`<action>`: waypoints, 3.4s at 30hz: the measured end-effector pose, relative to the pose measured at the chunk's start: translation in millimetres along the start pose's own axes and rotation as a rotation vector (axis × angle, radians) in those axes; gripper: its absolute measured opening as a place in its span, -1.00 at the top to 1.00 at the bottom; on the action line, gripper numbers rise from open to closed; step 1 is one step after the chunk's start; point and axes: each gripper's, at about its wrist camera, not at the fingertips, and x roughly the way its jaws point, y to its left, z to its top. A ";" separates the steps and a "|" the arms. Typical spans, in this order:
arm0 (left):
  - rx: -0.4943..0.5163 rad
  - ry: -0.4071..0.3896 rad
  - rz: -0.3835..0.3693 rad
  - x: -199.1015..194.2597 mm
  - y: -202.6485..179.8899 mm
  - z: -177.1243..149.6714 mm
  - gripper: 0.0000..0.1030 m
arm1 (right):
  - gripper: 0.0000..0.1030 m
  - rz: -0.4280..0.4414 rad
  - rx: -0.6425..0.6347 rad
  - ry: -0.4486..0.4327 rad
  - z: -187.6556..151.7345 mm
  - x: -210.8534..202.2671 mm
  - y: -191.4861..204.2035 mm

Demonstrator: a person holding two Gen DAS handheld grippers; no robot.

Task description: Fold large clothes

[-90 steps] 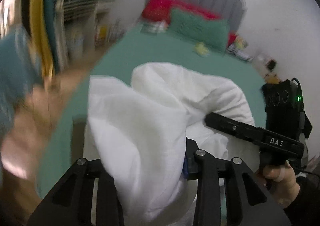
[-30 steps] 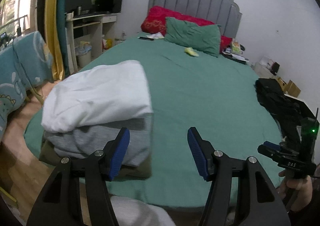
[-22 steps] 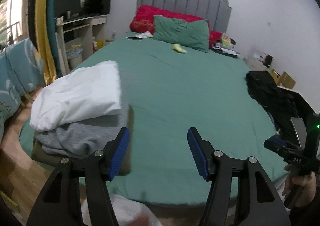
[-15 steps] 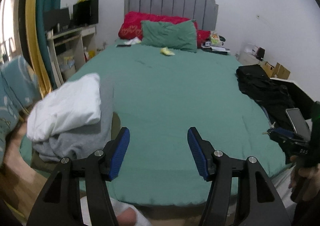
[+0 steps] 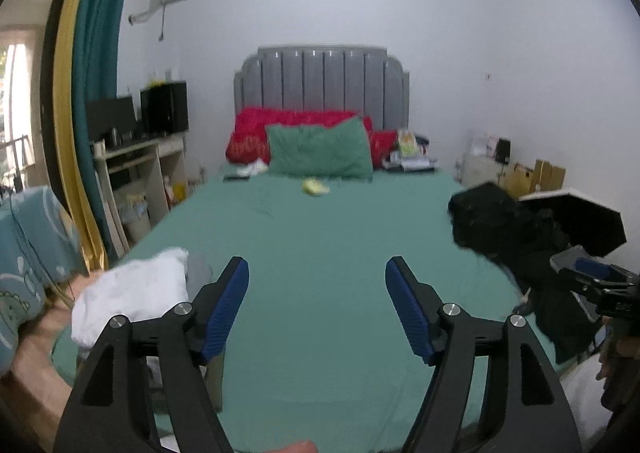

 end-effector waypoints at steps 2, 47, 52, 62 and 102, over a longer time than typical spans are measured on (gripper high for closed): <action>-0.002 -0.031 0.010 -8.6 -3.3 5.3 -0.47 | -0.91 -0.012 -0.013 -0.037 7.5 -14.5 3.9; -0.116 -0.080 -0.022 10.9 27.8 -12.4 -0.54 | -0.96 -0.020 -0.133 -0.029 11.8 8.7 47.1; -0.115 -0.081 -0.025 12.8 30.5 -11.7 -0.54 | -0.96 -0.020 -0.133 -0.028 11.8 9.0 47.4; -0.115 -0.080 -0.036 13.7 29.1 -14.5 -0.54 | -0.96 -0.020 -0.124 -0.024 12.4 10.4 40.5; -0.092 -0.090 -0.063 11.8 33.5 -5.4 -0.54 | -0.96 -0.012 -0.114 -0.020 12.0 10.5 36.0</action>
